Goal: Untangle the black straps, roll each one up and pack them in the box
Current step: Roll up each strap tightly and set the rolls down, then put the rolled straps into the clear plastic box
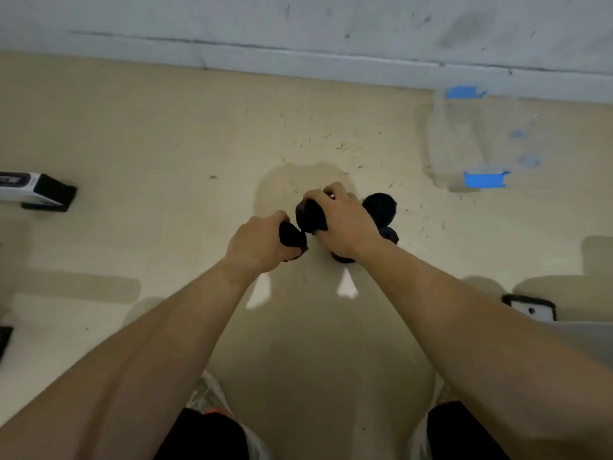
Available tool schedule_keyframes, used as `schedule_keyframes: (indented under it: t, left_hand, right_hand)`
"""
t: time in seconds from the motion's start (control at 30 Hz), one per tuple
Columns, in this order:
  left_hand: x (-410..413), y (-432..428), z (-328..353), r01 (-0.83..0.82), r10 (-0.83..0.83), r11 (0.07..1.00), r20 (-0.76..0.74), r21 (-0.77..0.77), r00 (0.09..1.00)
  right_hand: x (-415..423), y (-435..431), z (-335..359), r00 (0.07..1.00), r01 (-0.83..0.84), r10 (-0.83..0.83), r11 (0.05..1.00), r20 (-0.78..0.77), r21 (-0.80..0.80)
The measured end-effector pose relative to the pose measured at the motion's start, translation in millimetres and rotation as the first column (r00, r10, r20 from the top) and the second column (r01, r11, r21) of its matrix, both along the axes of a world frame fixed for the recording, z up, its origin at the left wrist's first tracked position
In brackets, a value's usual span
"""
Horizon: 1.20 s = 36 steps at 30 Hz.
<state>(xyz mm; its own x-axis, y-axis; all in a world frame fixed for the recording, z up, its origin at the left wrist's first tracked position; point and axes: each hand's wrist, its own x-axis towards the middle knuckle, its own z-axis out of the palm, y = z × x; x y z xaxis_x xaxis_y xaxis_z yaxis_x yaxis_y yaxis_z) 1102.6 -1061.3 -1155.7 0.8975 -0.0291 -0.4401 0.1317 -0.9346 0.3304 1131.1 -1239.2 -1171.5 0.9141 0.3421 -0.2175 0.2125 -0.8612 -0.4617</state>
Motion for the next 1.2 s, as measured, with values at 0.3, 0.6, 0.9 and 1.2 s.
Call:
schedule_keyframes:
  t: [0.3, 0.6, 0.9, 1.2]
  left_hand:
    - [47, -84, 118, 0.188, -0.180, 0.982, 0.165, -0.033, 0.970]
    - [115, -171, 83, 0.288, -0.279, 0.958, 0.215, -0.011, 0.936]
    - [146, -192, 39, 0.304, -0.281, 0.949, 0.211, -0.083, 0.936]
    - [114, -174, 71, 0.308, -0.298, 0.950, 0.147, -0.046, 0.943]
  right_hand:
    - [5, -132, 90, 0.922, 0.385, -0.384, 0.922, -0.053, 0.024]
    - [64, -226, 35, 0.862, 0.431, -0.467, 0.879, -0.195, -0.202]
    - [87, -220, -19, 0.874, 0.408, -0.435, 0.899, -0.216, -0.158]
    - [6, -187, 34, 0.905, 0.181, -0.182, 0.983, -0.384, -0.039]
